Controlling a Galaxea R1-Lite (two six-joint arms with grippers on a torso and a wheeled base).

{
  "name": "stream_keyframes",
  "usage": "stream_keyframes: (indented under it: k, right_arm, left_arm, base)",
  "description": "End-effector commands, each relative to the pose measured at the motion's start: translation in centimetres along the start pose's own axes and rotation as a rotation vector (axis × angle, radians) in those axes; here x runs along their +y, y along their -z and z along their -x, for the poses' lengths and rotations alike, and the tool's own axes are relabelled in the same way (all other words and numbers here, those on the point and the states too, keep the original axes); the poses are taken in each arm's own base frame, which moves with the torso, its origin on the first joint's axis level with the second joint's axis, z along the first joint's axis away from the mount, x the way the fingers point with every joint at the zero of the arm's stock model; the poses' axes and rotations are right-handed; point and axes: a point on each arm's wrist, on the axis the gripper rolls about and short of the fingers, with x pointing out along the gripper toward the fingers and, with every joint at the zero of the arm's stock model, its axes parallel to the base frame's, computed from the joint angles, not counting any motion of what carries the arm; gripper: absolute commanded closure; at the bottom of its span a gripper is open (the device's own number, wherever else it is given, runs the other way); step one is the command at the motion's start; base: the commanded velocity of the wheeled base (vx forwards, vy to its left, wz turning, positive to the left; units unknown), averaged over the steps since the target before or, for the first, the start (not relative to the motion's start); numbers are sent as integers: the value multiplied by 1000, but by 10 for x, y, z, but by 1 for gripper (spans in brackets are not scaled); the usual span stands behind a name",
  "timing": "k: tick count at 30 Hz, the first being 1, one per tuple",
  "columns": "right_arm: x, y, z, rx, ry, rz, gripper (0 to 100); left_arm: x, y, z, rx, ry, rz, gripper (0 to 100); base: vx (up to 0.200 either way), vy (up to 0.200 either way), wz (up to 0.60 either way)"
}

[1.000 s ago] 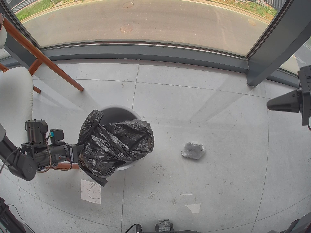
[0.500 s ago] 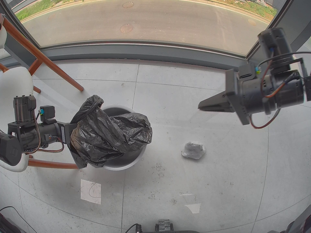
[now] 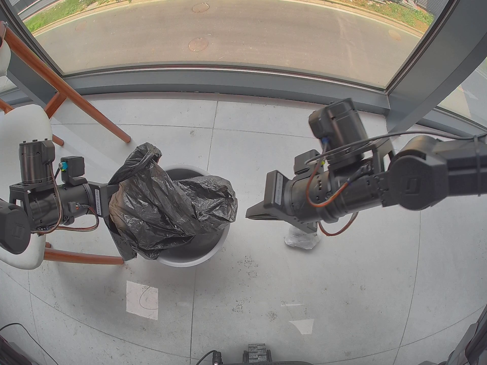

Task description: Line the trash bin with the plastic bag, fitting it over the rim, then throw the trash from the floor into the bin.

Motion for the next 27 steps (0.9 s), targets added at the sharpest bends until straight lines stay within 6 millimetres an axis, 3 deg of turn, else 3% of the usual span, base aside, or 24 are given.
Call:
stream_keyframes:
  k: [1,9,11,14,17,21,27]
  right_arm:
    - [-16,5,-43,12,66,-1,100]
    - [-24,-29,-70,-106,90,-19,100]
    - [-21,-46,-76,-188,93,-19,100]
    - [-17,-53,-82,-221,90,-14,100]
    - [-13,-53,-89,-225,80,0,100]
    - [-10,-50,-112,-256,106,30,100]
    - [0,-35,-122,-230,104,81,100]
  left_arm:
    - [-4,-1,3,6,-5,-4,100]
    - [-8,-2,10,7,4,-9,100]
    - [-9,0,10,14,7,-10,100]
    - [-9,1,10,16,8,-18,100]
    - [-10,0,10,13,11,-26,100]
    - [-10,-2,10,6,12,-31,100]
    - [-10,-2,10,6,11,-29,100]
  base:
    - [0,0,0]
    - [0,0,0]
    - [0,0,0]
    - [0,0,0]
    - [0,0,0]
    - [0,0,0]
    - [0,0,0]
